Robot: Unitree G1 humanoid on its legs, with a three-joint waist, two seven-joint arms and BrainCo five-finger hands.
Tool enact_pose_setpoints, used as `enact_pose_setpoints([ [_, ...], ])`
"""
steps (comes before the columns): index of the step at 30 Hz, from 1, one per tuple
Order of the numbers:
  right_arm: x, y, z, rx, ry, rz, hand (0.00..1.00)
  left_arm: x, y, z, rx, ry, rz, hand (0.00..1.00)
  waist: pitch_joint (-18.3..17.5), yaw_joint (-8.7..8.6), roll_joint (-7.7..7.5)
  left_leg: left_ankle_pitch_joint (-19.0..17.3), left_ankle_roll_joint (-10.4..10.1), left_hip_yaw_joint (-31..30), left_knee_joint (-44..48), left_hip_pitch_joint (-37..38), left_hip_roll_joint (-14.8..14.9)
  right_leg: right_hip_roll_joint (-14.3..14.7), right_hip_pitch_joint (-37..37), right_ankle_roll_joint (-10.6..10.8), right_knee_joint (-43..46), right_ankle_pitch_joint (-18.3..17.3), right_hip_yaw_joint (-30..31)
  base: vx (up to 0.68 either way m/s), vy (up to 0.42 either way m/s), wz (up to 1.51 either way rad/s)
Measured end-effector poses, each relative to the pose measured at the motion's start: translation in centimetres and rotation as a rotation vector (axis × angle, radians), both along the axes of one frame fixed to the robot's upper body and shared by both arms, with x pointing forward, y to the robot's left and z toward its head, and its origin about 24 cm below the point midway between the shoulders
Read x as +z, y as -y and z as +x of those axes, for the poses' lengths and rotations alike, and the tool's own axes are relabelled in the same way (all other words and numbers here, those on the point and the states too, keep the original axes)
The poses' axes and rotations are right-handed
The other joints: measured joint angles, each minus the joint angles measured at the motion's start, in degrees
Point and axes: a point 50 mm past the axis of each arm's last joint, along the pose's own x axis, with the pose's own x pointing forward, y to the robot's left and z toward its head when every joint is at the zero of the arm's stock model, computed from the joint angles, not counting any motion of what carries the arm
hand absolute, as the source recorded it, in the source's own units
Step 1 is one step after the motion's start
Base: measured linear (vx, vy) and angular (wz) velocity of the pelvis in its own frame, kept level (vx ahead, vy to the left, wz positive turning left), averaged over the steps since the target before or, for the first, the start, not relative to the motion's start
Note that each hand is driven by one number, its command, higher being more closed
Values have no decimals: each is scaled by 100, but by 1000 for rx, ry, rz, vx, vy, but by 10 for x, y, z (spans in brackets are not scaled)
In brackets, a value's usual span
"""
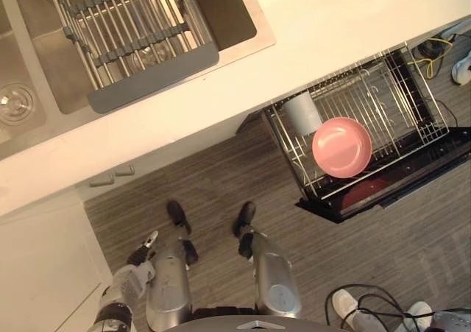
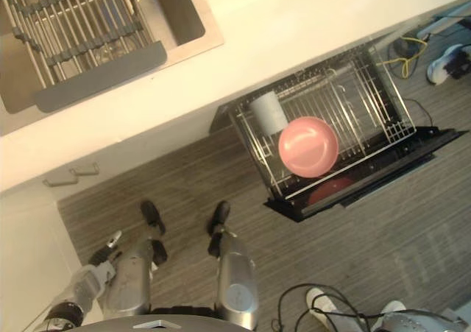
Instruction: Walk over to the sink, pick up the cup, carry it to the dishwasher, place the cup inside the dishwasher, then close the dishwasher door
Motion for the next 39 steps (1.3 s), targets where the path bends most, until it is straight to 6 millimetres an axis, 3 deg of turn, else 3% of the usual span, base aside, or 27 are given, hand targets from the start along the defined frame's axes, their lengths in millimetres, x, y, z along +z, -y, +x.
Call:
enact_pose_setpoints([
  [3, -14, -11, 5, 53, 25, 27, 100, 0, 0, 1, 4, -10, -2, 0, -1, 14, 2, 5, -5, 9, 1, 9, 3, 9, 0, -6, -1, 4, 16, -1, -8, -2],
  [7, -24, -30, 44, 205, 67, 38, 100, 0, 1, 2, 2, -12, 2, 0, -3, 42, 8, 12, 5, 19, 2, 5, -14, -3, -20, -12, 1, 21, 37, 0, 0, 0],
  [10, -18, -39, 81, 322, 95, 25, 100, 1, 5, 5, 4, 0, -6, 0, -4, 123, 49, 23, 17, 3, -2, -37, -31, -26, -68, -13, 33, 20, 23, -12, 5, 3],
  [16, -1, -47, 122, 422, 141, -7, 100, 1, 16, 8, -24, 14, -24, 0, -1, 241, 210, 96, 93, -161, -14, -223, -202, -272, -321, 41, 398, -141, -57, -2, 27, 18],
  [21, 6, -50, 139, 501, 139, -39, 100, 2, 22, 11, -60, 31, -22, 0, 12, 253, 334, 120, 129, -311, -17, -331, -342, -499, -475, 88, 710, -287, -151, -12, 24, 19],
  [23, 19, -48, 152, 572, 97, -119, 100, 2, 27, 12, -84, 38, -32, 0, 37, 239, 418, 156, 180, -388, -28, -422, -413, -607, -591, 102, 862, -339, -175, -33, 27, 17],
  [31, 40, -42, 175, 681, -1, -237, 100, 2, 36, 14, -144, 46, -29, 0, 57, 220, 600, 220, 216, -495, -39, -594, -589, -857, -914, 110, 1199, -425, -125, -39, 14, 8],
  [39, 70, -37, 192, 666, -4, -314, 100, 1, 41, 13, -214, 52, -26, 0, 65, 173, 751, 402, 149, -671, -233, -728, -637, -880, -1055, 93, 1216, -385, -217, -59, -2, 8],
])
